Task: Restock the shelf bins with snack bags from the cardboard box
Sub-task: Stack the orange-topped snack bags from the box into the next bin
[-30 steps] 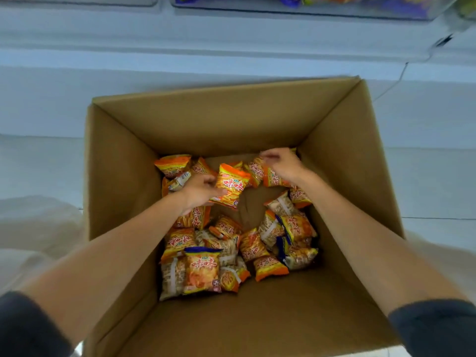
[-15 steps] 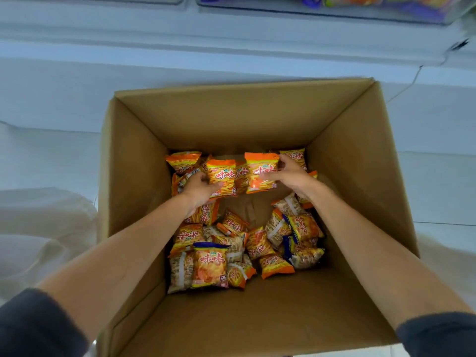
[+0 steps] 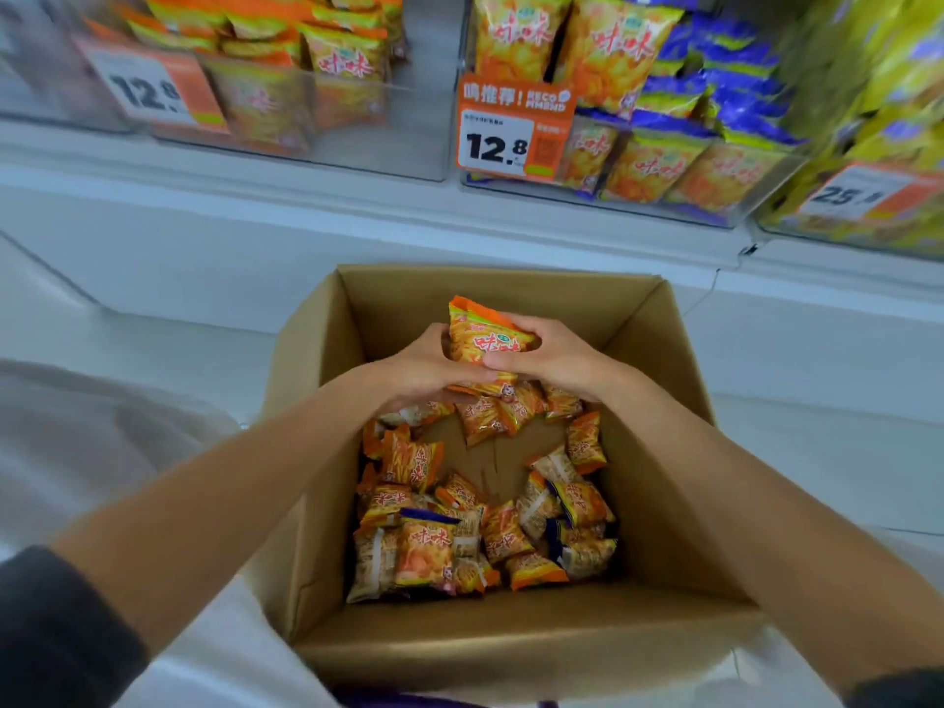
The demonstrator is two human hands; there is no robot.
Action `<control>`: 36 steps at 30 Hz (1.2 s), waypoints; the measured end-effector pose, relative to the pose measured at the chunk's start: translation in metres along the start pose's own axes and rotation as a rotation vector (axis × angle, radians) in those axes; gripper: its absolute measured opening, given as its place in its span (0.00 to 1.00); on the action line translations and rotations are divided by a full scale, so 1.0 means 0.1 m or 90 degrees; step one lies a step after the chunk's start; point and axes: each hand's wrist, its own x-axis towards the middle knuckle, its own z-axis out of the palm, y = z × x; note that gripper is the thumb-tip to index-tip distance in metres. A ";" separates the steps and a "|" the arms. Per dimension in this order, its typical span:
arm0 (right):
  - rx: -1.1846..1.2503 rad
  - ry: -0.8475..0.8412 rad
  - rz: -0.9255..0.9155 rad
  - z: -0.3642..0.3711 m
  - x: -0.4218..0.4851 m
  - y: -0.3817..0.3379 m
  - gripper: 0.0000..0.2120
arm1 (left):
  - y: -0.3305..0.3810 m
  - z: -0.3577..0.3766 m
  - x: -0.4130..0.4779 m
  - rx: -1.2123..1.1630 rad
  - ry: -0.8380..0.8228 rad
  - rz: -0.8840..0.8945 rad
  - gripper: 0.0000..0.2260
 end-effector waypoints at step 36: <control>-0.292 0.047 -0.049 -0.09 1.60 -2.84 0.22 | 2.23 -2.35 -0.04 0.485 0.183 0.390 0.14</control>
